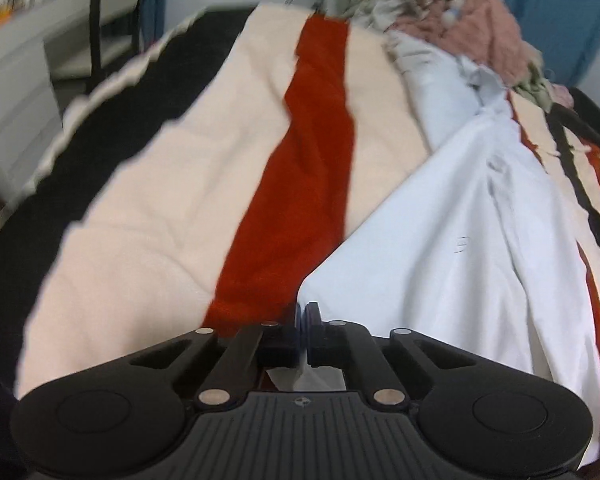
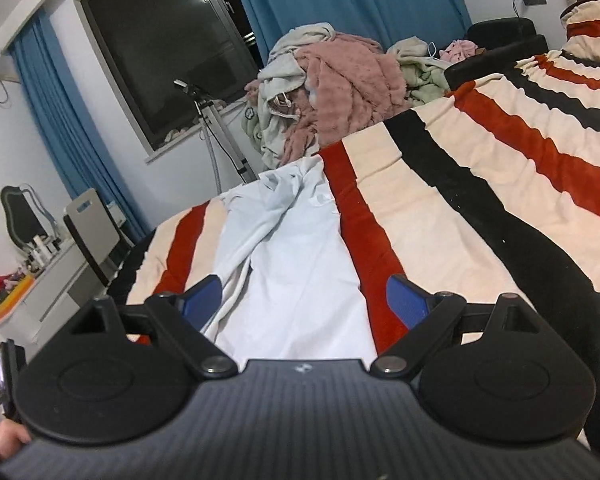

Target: Fold clothes

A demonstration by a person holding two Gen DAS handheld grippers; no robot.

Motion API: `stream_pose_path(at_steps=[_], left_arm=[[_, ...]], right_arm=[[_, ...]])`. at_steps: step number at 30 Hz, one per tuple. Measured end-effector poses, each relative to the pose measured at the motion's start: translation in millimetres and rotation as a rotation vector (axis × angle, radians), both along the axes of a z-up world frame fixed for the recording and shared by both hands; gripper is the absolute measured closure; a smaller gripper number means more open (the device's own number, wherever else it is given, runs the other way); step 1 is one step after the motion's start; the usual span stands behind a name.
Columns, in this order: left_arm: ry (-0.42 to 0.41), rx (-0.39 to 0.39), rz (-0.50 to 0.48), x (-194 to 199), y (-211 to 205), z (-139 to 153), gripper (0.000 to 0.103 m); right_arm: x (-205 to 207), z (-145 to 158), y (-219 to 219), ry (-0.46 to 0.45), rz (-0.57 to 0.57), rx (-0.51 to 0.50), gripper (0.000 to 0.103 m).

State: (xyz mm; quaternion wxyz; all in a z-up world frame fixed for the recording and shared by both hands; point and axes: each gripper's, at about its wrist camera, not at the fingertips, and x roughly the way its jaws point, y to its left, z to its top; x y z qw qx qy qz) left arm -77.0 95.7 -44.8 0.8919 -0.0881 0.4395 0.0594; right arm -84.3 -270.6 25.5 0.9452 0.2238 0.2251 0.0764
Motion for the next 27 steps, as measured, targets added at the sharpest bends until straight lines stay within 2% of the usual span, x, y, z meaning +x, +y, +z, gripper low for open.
stream_pose_path(at_steps=[6, 9, 12, 14, 18, 20, 22, 23, 24, 27], left_arm=[[-0.218, 0.006, -0.223, -58, -66, 61, 0.101], [-0.275, -0.036, -0.358, -83, -117, 77, 0.101], [-0.246, -0.088, -0.463, -90, -166, 67, 0.101], [-0.206, -0.084, -0.516, -88, -194, 49, 0.101], [-0.100, -0.116, -0.532, -74, -214, 10, 0.097], [-0.059, -0.132, -0.533, -68, -210, -1, 0.085], [-0.061, -0.132, -0.523, -65, -201, 1, 0.057], [-0.070, -0.130, -0.516, -65, -195, 3, 0.051], [-0.078, -0.129, -0.509, -64, -190, 5, 0.040], [-0.113, -0.121, -0.495, -58, -172, 19, 0.027]], right_arm=[[-9, 0, -13, -0.027, -0.012, 0.059, 0.013], [-12, 0, -21, -0.042, -0.039, 0.083, 0.013], [-15, 1, -28, -0.060, -0.065, 0.088, 0.013], [-17, 2, -32, -0.072, -0.083, 0.080, 0.013], [-18, 2, -36, -0.077, -0.092, 0.075, 0.013], [-16, 1, -37, -0.071, -0.084, 0.074, 0.012], [-15, 0, -36, -0.067, -0.078, 0.069, 0.012], [-15, 0, -36, -0.066, -0.075, 0.067, 0.013], [-14, 0, -35, -0.065, -0.072, 0.066, 0.013], [-13, -1, -32, -0.067, -0.061, 0.054, 0.013]])
